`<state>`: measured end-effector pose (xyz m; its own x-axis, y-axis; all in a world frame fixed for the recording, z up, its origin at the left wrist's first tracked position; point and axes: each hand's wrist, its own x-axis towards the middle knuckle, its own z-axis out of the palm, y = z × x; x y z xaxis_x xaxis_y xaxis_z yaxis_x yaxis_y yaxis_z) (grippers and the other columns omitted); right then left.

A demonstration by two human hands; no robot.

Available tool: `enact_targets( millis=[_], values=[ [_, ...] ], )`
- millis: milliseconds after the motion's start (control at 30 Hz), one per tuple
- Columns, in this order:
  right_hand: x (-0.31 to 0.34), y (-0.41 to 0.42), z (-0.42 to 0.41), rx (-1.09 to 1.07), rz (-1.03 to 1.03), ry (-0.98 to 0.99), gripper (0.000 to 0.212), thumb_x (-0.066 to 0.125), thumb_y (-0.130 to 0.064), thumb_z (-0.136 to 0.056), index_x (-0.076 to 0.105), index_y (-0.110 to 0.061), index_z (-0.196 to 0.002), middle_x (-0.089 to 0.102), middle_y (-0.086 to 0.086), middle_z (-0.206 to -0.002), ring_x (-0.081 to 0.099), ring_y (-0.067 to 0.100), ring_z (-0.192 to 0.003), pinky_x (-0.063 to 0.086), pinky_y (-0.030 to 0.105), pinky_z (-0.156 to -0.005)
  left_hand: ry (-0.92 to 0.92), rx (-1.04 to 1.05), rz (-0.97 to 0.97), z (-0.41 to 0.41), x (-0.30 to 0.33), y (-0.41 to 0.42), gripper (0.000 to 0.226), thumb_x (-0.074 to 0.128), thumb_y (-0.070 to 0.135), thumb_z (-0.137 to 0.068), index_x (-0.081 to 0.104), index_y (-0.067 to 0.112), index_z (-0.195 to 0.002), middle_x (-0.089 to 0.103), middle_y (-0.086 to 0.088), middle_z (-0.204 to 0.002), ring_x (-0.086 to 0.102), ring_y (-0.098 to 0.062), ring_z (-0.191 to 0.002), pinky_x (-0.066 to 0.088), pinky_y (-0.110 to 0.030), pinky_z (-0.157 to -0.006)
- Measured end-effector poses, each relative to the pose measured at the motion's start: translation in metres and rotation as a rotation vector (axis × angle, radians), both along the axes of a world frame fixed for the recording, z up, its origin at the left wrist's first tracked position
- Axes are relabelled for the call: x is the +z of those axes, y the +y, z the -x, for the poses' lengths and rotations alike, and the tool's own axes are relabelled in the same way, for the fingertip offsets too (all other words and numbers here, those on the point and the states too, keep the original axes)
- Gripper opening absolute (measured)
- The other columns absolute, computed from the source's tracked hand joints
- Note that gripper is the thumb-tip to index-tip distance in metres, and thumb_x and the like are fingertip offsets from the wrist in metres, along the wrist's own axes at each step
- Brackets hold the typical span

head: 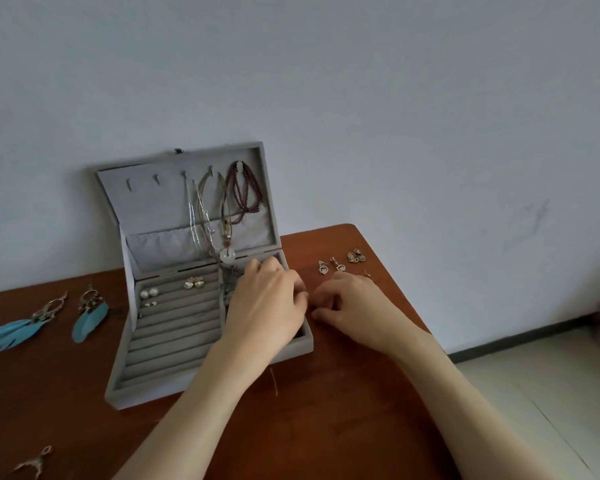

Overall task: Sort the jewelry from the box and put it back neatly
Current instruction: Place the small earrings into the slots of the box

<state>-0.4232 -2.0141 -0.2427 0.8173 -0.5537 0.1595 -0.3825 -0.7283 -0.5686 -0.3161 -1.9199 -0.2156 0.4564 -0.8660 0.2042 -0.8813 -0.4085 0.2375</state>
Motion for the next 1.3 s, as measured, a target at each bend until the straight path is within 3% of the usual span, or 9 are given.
enact_targets(
  millis=[200,333,433,533,733,933,1033,1200,1300],
  values=[
    [-0.002,-0.006,0.002,-0.086,-0.023,0.010,0.003,0.067,-0.023,-0.082,0.067,-0.020,-0.080,0.055,-0.009,-0.084,0.052,0.010,-0.085,0.041,0.023,-0.081,-0.011,0.036,-0.045,0.007,0.004,0.000,0.025,0.047,0.035,-0.093,0.063,0.026,-0.111,0.051,0.003,-0.115,0.038,-0.017,-0.115,0.041,-0.028,-0.082],
    [-0.002,-0.011,0.008,-0.168,-0.002,-0.002,0.005,0.063,-0.021,-0.085,0.066,-0.018,-0.082,0.053,-0.010,-0.085,0.051,0.012,-0.086,0.038,0.023,-0.077,-0.114,0.105,-0.170,0.020,0.008,-0.002,0.031,0.049,0.038,-0.091,0.059,0.021,-0.115,0.049,-0.002,-0.121,0.037,-0.024,-0.119,0.041,-0.033,-0.086],
    [0.000,-0.014,0.013,-0.261,-0.035,-0.104,0.008,0.061,-0.021,-0.087,0.067,-0.016,-0.086,0.057,-0.008,-0.085,0.048,0.010,-0.082,0.030,0.018,-0.070,-0.222,0.159,-0.281,0.038,0.007,-0.008,0.026,0.055,0.028,-0.089,0.059,0.013,-0.110,0.045,-0.008,-0.122,0.035,-0.028,-0.119,0.036,-0.036,-0.092],
    [0.000,-0.013,0.017,-0.306,-0.101,-0.153,0.010,0.060,-0.023,-0.088,0.068,-0.016,-0.089,0.065,-0.004,-0.096,0.053,0.012,-0.088,0.034,0.020,-0.075,-0.240,0.186,-0.289,0.045,0.004,-0.011,0.023,0.054,0.021,-0.089,0.059,0.010,-0.109,0.045,-0.010,-0.121,0.037,-0.029,-0.117,0.035,-0.036,-0.093],
    [0.000,-0.009,0.016,-0.314,-0.137,-0.159,0.013,0.059,-0.021,-0.089,0.068,-0.014,-0.094,0.068,-0.001,-0.100,0.056,0.015,-0.096,0.036,0.018,-0.076,-0.204,0.248,-0.198,0.045,-0.001,-0.010,0.020,0.053,0.016,-0.089,0.062,0.010,-0.106,0.050,-0.010,-0.116,0.039,-0.028,-0.113,0.036,-0.035,-0.092],
    [0.000,-0.008,0.015,-0.322,-0.178,-0.220,0.009,0.061,-0.016,-0.086,0.070,-0.014,-0.088,0.062,-0.005,-0.078,0.053,0.009,-0.078,0.036,0.016,-0.068,-0.208,0.219,-0.139,0.043,-0.008,-0.009,0.019,0.056,0.026,-0.089,0.065,0.018,-0.104,0.044,-0.007,-0.121,0.032,-0.028,-0.117,0.031,-0.036,-0.095],
    [-0.001,-0.008,0.013,-0.313,-0.167,-0.215,0.011,0.060,-0.012,-0.085,0.071,-0.014,-0.089,0.062,-0.008,-0.078,0.052,0.008,-0.077,0.035,0.010,-0.061,-0.163,0.155,0.001,0.039,-0.010,-0.007,0.018,0.055,0.027,-0.090,0.067,0.021,-0.102,0.040,0.000,-0.128,0.028,-0.025,-0.120,0.025,-0.034,-0.096],
    [0.003,0.002,0.009,-0.230,-0.039,-0.251,0.013,0.061,-0.010,-0.086,0.071,-0.015,-0.092,0.066,-0.007,-0.089,0.053,0.003,-0.079,0.034,-0.005,-0.069,0.038,0.110,0.188,0.022,0.002,0.007,0.016,0.054,0.034,-0.091,0.068,0.026,-0.095,0.049,0.009,-0.113,0.031,-0.019,-0.113,0.023,-0.029,-0.088],
    [0.006,0.017,0.001,-0.158,0.058,-0.306,0.012,0.063,-0.008,-0.085,0.072,-0.014,-0.091,0.063,-0.011,-0.086,0.053,-0.006,-0.073,0.039,0.000,-0.078,0.118,0.120,0.223,-0.002,0.012,0.029,0.015,0.055,0.033,-0.091,0.068,0.026,-0.092,0.048,0.009,-0.103,0.034,-0.018,-0.110,0.023,-0.027,-0.088]
  ],
)
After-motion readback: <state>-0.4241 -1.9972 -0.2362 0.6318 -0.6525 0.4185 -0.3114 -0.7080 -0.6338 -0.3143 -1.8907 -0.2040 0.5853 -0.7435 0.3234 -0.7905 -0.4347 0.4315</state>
